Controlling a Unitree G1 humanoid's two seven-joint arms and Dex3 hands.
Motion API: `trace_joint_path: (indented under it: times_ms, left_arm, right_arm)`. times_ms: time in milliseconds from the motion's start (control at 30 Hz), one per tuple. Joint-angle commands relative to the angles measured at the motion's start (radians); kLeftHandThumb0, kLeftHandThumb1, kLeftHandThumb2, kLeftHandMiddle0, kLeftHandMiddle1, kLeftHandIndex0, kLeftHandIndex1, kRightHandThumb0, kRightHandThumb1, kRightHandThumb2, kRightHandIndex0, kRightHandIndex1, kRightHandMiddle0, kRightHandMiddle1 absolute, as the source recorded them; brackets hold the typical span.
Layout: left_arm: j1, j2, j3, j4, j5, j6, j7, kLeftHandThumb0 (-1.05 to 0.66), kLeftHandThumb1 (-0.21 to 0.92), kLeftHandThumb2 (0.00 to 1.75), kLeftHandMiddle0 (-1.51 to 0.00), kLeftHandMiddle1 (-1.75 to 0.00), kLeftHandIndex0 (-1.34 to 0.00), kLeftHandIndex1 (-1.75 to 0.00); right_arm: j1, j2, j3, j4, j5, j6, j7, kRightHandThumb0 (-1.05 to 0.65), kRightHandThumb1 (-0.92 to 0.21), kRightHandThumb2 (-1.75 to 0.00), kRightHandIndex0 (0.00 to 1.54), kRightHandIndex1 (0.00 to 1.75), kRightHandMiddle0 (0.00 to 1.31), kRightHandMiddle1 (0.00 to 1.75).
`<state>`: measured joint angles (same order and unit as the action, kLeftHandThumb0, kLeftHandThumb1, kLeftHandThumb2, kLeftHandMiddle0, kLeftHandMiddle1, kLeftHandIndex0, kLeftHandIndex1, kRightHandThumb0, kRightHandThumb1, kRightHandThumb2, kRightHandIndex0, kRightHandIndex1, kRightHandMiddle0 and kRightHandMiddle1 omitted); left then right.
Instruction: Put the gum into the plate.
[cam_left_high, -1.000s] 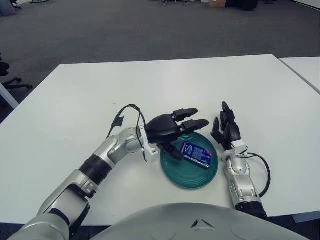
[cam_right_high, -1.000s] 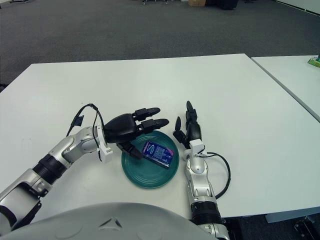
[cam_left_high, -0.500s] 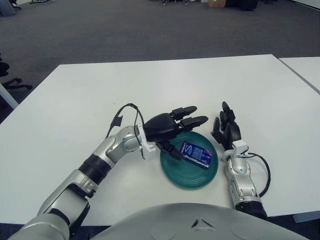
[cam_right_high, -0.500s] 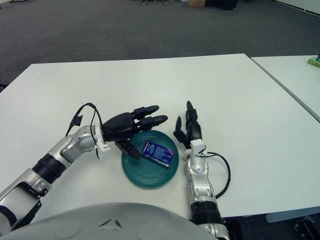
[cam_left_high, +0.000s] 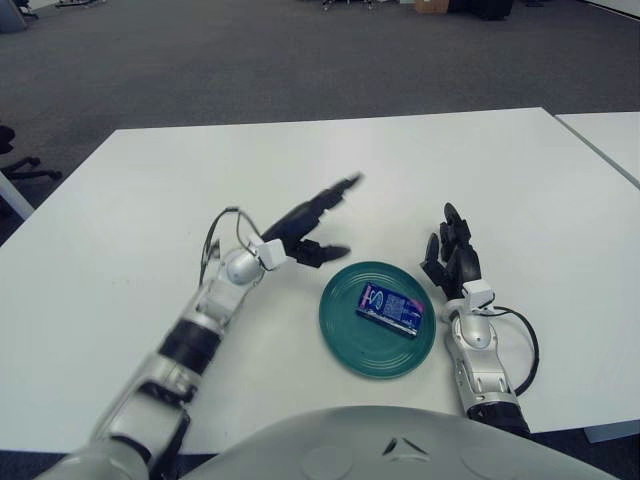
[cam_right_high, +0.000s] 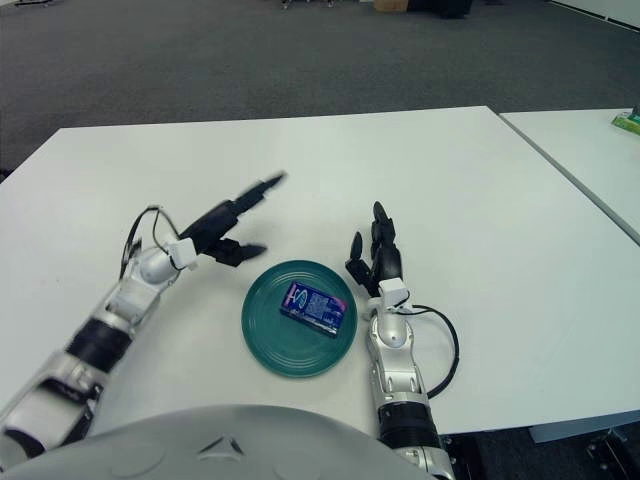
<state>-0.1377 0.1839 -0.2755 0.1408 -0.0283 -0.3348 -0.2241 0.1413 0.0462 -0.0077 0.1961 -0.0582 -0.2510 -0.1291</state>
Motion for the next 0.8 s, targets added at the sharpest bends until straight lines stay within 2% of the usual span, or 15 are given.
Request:
trace_joint_path:
  times_ms: [0,33,100,233,267,367,433,533,767]
  left_arm:
    - [0.085,-0.093,0.077,-0.095,-0.117,0.240,0.090,-1.03,0.92,0.86,-0.24,-0.04,0.00,-0.58]
    - [0.093,-0.104,0.085,-0.114,-0.120,0.271,0.104,-1.01,0.92,0.88,-0.31,-0.06,-0.02,-0.76]
    - [0.110,-0.116,0.095,-0.145,-0.111,0.310,0.125,-0.98,0.92,0.91,-0.37,-0.08,-0.06,-0.92]
    - [0.169,-0.138,0.111,-0.235,-0.066,0.390,0.186,-0.90,0.92,0.94,-0.49,-0.13,-0.15,-1.10]
    - [0.174,-0.146,0.116,-0.243,-0.060,0.411,0.200,-0.90,0.92,0.94,-0.50,-0.14,-0.16,-1.11]
    - [0.183,-0.167,0.130,-0.262,-0.053,0.462,0.232,-0.86,0.92,0.97,-0.50,-0.35,-0.25,-1.14]
    - [0.183,-0.180,0.141,-0.252,-0.056,0.472,0.243,-0.85,0.92,0.98,-0.48,-0.54,-0.30,-1.17]
    - [0.168,-0.205,0.181,-0.189,-0.082,0.456,0.253,-0.85,0.92,0.97,-0.46,-0.72,-0.34,-1.20]
    - [0.174,-0.225,0.214,-0.159,-0.086,0.441,0.247,-0.87,0.92,0.95,-0.43,-0.82,-0.36,-1.22]
  right_arm:
    - [0.115,0.021,-0.005,0.085,0.020,0.126,0.001,-0.78,-0.92,-0.90,0.11,0.02,0.00,0.28]
    - [0.117,0.022,-0.005,0.084,0.019,0.128,0.001,-0.78,-0.92,-0.90,0.11,0.02,0.00,0.28]
    - [0.118,0.021,-0.004,0.081,0.016,0.129,0.000,-0.78,-0.92,-0.90,0.11,0.02,0.00,0.29]
    - [0.123,0.021,-0.001,0.076,0.010,0.131,0.000,-0.76,-0.92,-0.90,0.11,0.02,0.00,0.29]
    - [0.127,0.022,0.000,0.072,0.012,0.133,0.001,-0.76,-0.92,-0.90,0.11,0.01,0.00,0.29]
    - [0.134,0.025,0.000,0.061,0.016,0.137,0.005,-0.75,-0.92,-0.90,0.12,0.01,0.00,0.30]
    - [0.136,0.027,-0.001,0.056,0.018,0.139,0.005,-0.74,-0.92,-0.91,0.12,0.01,0.00,0.31]
    - [0.138,0.031,-0.002,0.049,0.017,0.142,0.000,-0.73,-0.92,-0.91,0.12,0.01,0.00,0.32]
    - [0.144,0.036,0.002,0.038,0.011,0.152,-0.004,-0.72,-0.92,-0.91,0.13,0.01,0.00,0.32]
